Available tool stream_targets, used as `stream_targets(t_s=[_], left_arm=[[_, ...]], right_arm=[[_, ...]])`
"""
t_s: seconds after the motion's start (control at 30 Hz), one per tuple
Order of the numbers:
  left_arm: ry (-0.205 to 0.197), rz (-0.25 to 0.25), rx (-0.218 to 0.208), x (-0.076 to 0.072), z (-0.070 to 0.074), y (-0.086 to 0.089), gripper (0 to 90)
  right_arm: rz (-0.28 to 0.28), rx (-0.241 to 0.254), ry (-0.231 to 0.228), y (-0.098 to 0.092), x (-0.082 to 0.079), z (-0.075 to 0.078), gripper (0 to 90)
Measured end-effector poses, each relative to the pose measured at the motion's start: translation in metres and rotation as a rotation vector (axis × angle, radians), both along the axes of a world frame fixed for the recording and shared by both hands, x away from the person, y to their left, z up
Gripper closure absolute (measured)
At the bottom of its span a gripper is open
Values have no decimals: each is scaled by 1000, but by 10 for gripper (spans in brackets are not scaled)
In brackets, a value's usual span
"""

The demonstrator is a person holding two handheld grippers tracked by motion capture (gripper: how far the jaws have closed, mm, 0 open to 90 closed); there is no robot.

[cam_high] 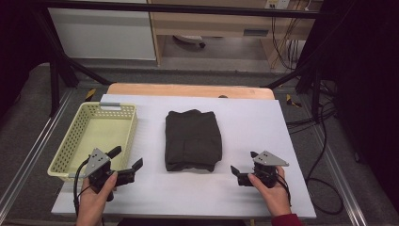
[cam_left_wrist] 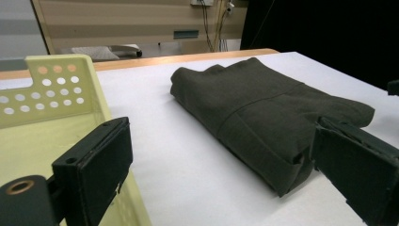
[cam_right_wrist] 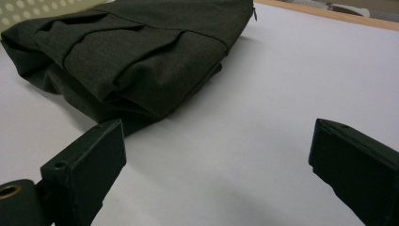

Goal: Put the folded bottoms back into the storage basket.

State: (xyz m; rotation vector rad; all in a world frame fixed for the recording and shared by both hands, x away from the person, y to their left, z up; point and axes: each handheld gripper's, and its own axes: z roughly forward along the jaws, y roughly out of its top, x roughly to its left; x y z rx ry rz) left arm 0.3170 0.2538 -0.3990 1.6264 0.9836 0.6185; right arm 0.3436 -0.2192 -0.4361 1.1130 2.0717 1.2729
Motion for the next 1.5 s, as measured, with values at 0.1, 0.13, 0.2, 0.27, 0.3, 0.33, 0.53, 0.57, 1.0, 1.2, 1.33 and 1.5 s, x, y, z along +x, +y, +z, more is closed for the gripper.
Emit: stream_targets(t_s=[0.1,0.13,0.2,0.27,0.3,0.33,0.53,0.57,1.0,1.2,1.33,1.5], left_arm=[[-10,9,-21,0,0,2,65],[-18,11,-27,0,1,2,65],[-28,13,-29,-1,2,3,63],[-25,14,-28,-1,1,3,62],[-23,16,-28,-1,1,2,63],[-21,18,-28,0,0,2,62],[-24,23,-31,0,0,2,61],[-24,23,-31,0,0,2,60],[-19,43,-35,3,0,5,57],[-19,53,-30,4,-1,5,57],[-16,64,-31,4,-2,7,57],[-15,70,-39,4,-2,8,59]], right_arm=[[6,11,-13,3,-1,2,48],[8,13,-16,3,-2,3,48],[7,18,-26,4,-3,5,48],[-6,31,-33,5,-3,7,51],[-6,36,-34,6,-3,9,51],[-12,38,-37,7,-2,10,53],[-19,26,-2,18,3,11,51],[-19,26,-2,18,3,11,51],[27,-9,87,34,10,5,158],[99,-64,125,49,8,-4,242],[134,-87,156,54,8,-10,318],[166,-110,193,67,9,-18,390]])
